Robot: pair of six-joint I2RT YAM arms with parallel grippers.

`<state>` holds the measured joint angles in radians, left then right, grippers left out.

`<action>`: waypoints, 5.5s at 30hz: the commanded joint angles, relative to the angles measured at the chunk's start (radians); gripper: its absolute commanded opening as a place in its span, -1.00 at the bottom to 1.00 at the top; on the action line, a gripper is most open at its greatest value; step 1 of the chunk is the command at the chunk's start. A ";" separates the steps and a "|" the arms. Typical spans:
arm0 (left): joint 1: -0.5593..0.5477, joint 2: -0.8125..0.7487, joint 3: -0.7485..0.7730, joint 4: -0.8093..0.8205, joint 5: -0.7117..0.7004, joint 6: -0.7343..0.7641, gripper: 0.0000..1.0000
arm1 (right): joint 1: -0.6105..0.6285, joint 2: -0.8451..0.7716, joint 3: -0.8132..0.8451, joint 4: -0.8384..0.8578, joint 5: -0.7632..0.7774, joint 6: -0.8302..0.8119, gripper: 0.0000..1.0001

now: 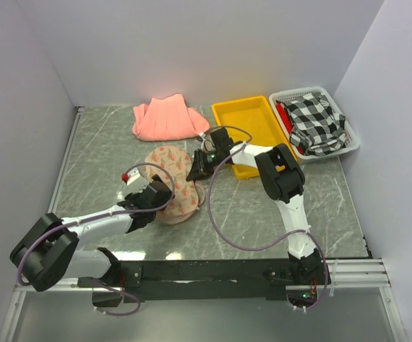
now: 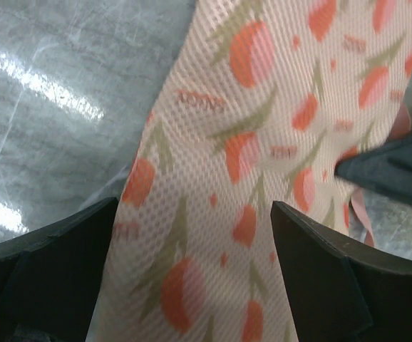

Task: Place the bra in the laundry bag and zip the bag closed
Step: Adjust the laundry bag at the center of the board, then zip the zipper on the laundry bag.

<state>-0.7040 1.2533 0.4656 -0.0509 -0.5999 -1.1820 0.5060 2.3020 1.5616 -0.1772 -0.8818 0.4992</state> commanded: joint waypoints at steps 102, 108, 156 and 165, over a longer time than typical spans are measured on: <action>-0.308 -0.258 -0.056 0.092 -0.232 0.080 0.49 | 0.105 -0.326 -0.225 0.234 0.348 0.595 -0.91; -0.293 -0.183 -0.030 0.115 -0.222 0.076 0.24 | 0.106 -0.342 -0.227 0.229 0.346 0.590 -0.90; -0.173 -0.011 0.054 0.223 -0.095 0.185 -0.89 | 0.098 -0.349 -0.232 0.232 0.320 0.584 -0.82; -0.175 -0.009 0.053 0.243 -0.074 0.206 -0.98 | 0.089 -0.345 -0.232 0.237 0.319 0.587 -0.81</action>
<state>-0.8803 1.2411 0.4793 0.1310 -0.7029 -1.0050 0.5999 2.0048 1.3159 0.0227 -0.5339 1.0840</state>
